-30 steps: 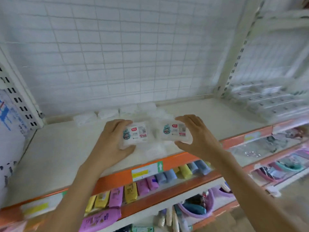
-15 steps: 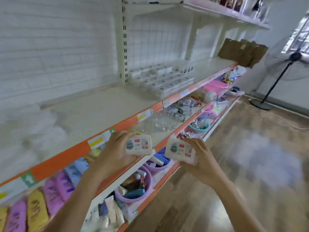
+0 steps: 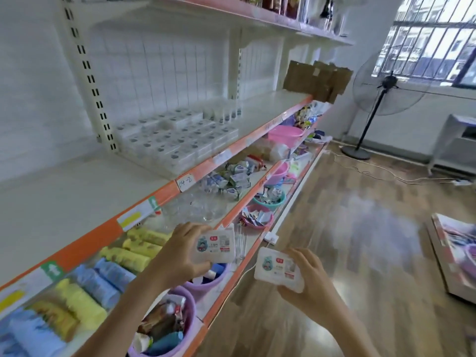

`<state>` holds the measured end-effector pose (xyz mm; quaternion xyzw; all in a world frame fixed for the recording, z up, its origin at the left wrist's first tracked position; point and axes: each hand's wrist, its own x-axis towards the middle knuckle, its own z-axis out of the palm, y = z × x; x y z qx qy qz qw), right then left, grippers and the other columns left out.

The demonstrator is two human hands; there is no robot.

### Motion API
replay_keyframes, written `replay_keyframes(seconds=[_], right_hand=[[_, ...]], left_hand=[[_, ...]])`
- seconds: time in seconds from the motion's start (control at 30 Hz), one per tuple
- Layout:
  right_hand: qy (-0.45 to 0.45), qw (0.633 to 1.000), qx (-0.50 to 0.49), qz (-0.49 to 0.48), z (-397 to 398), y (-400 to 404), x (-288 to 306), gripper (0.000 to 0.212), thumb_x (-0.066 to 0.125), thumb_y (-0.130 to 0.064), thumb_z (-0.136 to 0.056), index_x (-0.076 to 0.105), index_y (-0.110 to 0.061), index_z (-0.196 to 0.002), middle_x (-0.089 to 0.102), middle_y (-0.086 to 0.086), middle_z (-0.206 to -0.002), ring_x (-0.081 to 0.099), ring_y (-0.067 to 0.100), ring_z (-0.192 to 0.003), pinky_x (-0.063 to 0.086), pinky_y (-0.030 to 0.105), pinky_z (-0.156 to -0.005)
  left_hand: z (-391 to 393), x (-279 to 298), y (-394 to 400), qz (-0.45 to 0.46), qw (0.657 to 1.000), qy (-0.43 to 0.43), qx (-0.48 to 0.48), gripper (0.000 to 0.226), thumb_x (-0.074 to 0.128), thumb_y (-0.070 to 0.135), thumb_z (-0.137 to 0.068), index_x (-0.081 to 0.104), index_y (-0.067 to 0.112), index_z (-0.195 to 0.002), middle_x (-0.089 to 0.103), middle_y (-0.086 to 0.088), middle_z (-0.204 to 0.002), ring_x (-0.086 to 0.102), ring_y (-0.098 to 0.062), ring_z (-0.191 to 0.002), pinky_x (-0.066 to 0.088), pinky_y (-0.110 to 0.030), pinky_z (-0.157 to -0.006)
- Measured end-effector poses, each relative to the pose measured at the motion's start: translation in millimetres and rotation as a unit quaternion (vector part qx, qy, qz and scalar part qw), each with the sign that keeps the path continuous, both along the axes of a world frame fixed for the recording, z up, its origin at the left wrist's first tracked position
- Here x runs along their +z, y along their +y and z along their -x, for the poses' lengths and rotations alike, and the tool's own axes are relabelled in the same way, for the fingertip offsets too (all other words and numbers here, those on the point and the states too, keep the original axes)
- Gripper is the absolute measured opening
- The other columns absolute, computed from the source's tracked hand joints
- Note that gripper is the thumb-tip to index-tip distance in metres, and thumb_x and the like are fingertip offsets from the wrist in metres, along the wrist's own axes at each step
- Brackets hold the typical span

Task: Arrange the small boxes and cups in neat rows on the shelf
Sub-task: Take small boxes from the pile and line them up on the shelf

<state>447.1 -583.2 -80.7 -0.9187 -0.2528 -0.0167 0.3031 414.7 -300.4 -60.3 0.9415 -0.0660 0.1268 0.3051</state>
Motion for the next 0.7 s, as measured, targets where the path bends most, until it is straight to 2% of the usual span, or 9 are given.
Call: replay_keyframes(seconds=[0.07,0.1,0.17,0.3,0.37,0.43,0.5,0.6,0.7], right_hand=[[0.000,1.000,0.008,0.004,-28,4,-5,0.073,0.072,-0.035,-0.071,0.038,-0.027,-0.136,0.031,-0.021,-0.121,0.033,0.007,-0.122,0.037,0.021,-0.099],[0.001,1.000,0.012,0.010,-44,8,-7,0.073,0.071,-0.036,-0.072,0.037,-0.029,-0.136,0.032,-0.021,-0.122,0.034,0.006,-0.122,0.036,0.019,-0.098],[0.009,1.000,0.023,0.019,-77,17,-9,0.072,0.071,-0.037,-0.073,0.035,-0.031,-0.136,0.032,-0.020,-0.126,0.035,0.003,-0.120,0.038,0.017,-0.096],[0.022,0.998,0.041,0.031,-150,36,-6,0.070,0.069,-0.037,-0.075,0.034,-0.036,-0.135,0.029,-0.027,-0.120,0.033,-0.001,-0.120,0.036,0.015,-0.097],[0.016,0.998,0.048,0.029,-190,44,4,0.067,0.070,-0.036,-0.075,0.033,-0.044,-0.130,0.027,-0.032,-0.116,0.033,-0.002,-0.120,0.034,0.015,-0.098],[0.001,0.998,0.057,0.027,-232,55,19,0.068,0.070,-0.035,-0.075,0.034,-0.042,-0.133,0.029,-0.029,-0.120,0.033,-0.004,-0.118,0.033,0.013,-0.096],[-0.025,0.997,0.075,0.017,-272,72,36,0.069,0.071,-0.036,-0.075,0.035,-0.038,-0.135,0.031,-0.025,-0.125,0.033,-0.003,-0.118,0.032,0.013,-0.096],[-0.050,0.991,0.127,-0.008,-325,108,62,0.071,0.074,-0.036,-0.075,0.036,-0.036,-0.135,0.034,-0.020,-0.128,0.036,0.001,-0.116,0.036,0.024,-0.101],[-0.084,0.979,0.187,-0.009,-369,157,87,0.069,0.073,-0.036,-0.075,0.040,-0.033,-0.135,0.038,-0.015,-0.128,0.039,0.006,-0.116,0.033,0.019,-0.095]], left_hand=[[-24,-5,0,0.004,1.000,0.011,-0.001,0.070,0.065,0.034,-0.061,0.045,0.021,-0.127,0.036,0.021,-0.105,0.035,-0.003,-0.107,0.036,-0.019,-0.095],[-37,-8,1,0.005,1.000,0.019,-0.005,0.069,0.067,0.034,-0.063,0.045,0.022,-0.127,0.033,0.026,-0.105,0.035,-0.003,-0.107,0.036,-0.018,-0.095],[-65,-16,3,0.001,0.999,0.041,-0.014,0.065,0.070,0.033,-0.068,0.042,0.027,-0.126,0.029,0.030,-0.105,0.035,-0.001,-0.108,0.033,-0.007,-0.090],[-128,-14,11,-0.015,0.999,0.049,-0.011,0.062,0.068,0.034,-0.074,0.036,0.032,-0.128,0.034,0.020,-0.112,0.029,0.004,-0.110,0.027,-0.004,-0.090],[-159,0,16,-0.013,0.999,0.044,-0.001,0.065,0.067,0.041,-0.075,0.035,0.031,-0.131,0.031,0.021,-0.114,0.027,0.006,-0.112,0.023,-0.003,-0.090],[-189,18,24,-0.012,1.000,0.024,0.008,0.072,0.062,0.054,-0.069,0.036,0.029,-0.132,0.032,0.024,-0.114,0.029,0.006,-0.112,0.024,-0.003,-0.091],[-213,36,38,-0.010,1.000,-0.001,0.026,0.081,0.053,0.065,-0.059,0.038,0.031,-0.131,0.031,0.029,-0.112,0.029,0.011,-0.109,0.021,0.002,-0.088],[-237,65,66,0.006,0.997,-0.035,0.075,0.079,0.055,0.073,-0.059,0.035,0.040,-0.128,0.026,0.036,-0.116,0.024,0.020,-0.109,0.017,0.007,-0.087],[-252,87,102,0.004,0.989,-0.057,0.138,0.078,0.050,0.072,-0.059,0.032,0.041,-0.129,0.026,0.035,-0.121,0.023,0.011,-0.118,0.018,0.001,-0.092]])
